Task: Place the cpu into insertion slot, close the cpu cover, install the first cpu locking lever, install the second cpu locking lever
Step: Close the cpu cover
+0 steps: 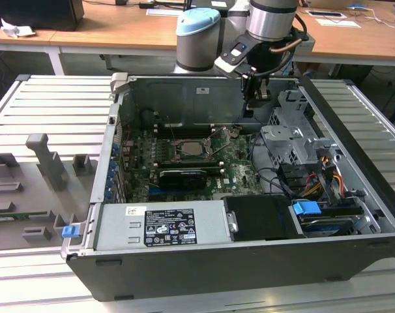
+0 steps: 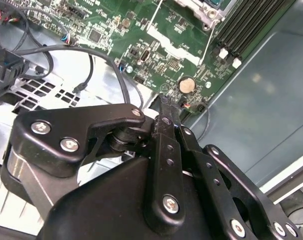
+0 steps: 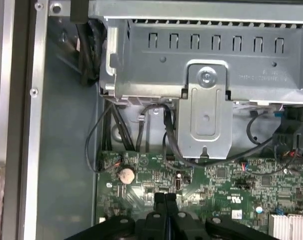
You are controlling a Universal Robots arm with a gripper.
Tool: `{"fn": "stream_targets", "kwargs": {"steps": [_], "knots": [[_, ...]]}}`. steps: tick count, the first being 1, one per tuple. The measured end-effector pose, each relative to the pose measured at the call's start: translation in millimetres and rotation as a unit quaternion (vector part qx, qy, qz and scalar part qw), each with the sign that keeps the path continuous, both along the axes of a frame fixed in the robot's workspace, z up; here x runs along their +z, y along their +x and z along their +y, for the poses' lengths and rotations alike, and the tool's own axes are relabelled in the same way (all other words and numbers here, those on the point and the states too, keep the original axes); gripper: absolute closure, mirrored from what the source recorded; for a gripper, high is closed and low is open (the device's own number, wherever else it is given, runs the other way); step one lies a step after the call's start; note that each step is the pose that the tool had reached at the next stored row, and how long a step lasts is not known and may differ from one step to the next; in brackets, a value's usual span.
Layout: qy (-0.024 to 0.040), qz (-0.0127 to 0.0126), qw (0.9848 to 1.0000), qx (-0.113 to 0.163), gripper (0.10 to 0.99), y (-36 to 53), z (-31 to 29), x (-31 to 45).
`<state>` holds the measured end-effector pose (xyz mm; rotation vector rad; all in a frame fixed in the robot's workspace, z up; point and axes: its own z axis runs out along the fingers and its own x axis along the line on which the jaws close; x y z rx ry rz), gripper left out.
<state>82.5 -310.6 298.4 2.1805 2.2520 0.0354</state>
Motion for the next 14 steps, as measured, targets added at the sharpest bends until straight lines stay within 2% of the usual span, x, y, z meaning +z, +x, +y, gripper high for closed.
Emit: {"fn": "stream_targets", "kwargs": {"steps": [4, 9, 14], "knots": [[0.0001, -0.0001, 1.0000, 0.000, 0.980, 3.7, 0.0, -0.8], [-0.0001, 0.0000, 1.0000, 0.001, 0.980, 2.2, -0.6, -10.1], [0.0003, -0.0015, 1.0000, 0.005, 0.980, 2.0, -3.3, -17.1]]}}
